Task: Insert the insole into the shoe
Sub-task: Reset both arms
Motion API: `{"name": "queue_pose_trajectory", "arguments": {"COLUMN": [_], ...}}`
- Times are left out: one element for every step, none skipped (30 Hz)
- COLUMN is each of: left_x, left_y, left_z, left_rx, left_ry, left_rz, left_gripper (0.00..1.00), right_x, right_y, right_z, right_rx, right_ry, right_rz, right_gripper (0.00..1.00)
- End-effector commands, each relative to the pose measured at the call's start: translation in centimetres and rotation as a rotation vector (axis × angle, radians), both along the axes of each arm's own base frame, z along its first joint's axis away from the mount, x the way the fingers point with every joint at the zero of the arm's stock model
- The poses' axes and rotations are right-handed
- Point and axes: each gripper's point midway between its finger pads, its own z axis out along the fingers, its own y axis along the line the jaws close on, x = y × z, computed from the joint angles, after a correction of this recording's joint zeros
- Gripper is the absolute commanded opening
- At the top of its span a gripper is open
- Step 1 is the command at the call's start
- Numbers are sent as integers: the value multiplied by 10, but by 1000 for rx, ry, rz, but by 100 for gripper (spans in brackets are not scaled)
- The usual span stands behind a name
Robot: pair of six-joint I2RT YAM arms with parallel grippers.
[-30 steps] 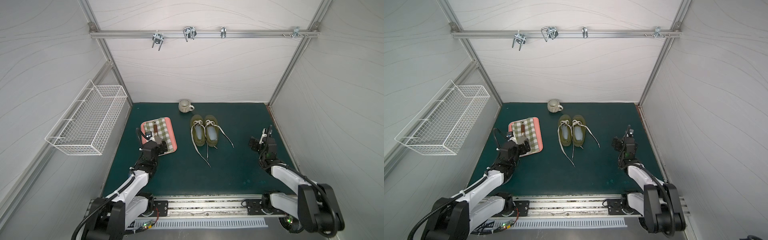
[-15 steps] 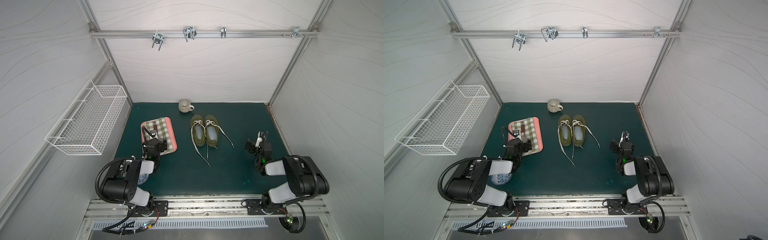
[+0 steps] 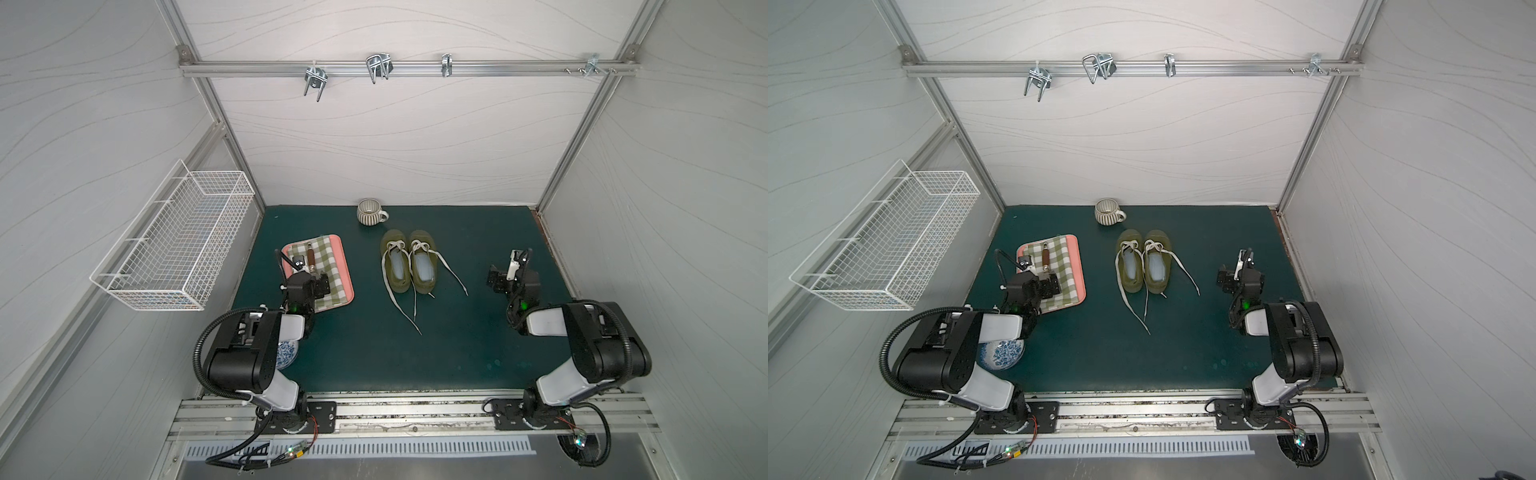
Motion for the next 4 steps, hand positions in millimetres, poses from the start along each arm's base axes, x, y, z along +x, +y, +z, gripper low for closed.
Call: {"name": "queue_pose_trajectory", "arguments": {"left_x": [16, 15, 14, 14], "left_y": [-5, -5, -5, -5], "left_z": [15, 17, 17, 18], "left_rx": [-31, -32, -30, -31], "left_ry": [-49, -53, -57, -61], "left_rz": [-48, -51, -51, -52], "left_gripper": [99, 99, 99, 99], "right_x": [-1, -1, -1, -1], "right_y": [0, 0, 0, 1], "right_z": [-4, -4, -4, -4], "right_rx": [-28, -29, -29, -29], "right_ry": [18, 19, 18, 18], "right_rz": [-3, -2, -4, -1], "right_gripper": [99, 99, 99, 99]}}
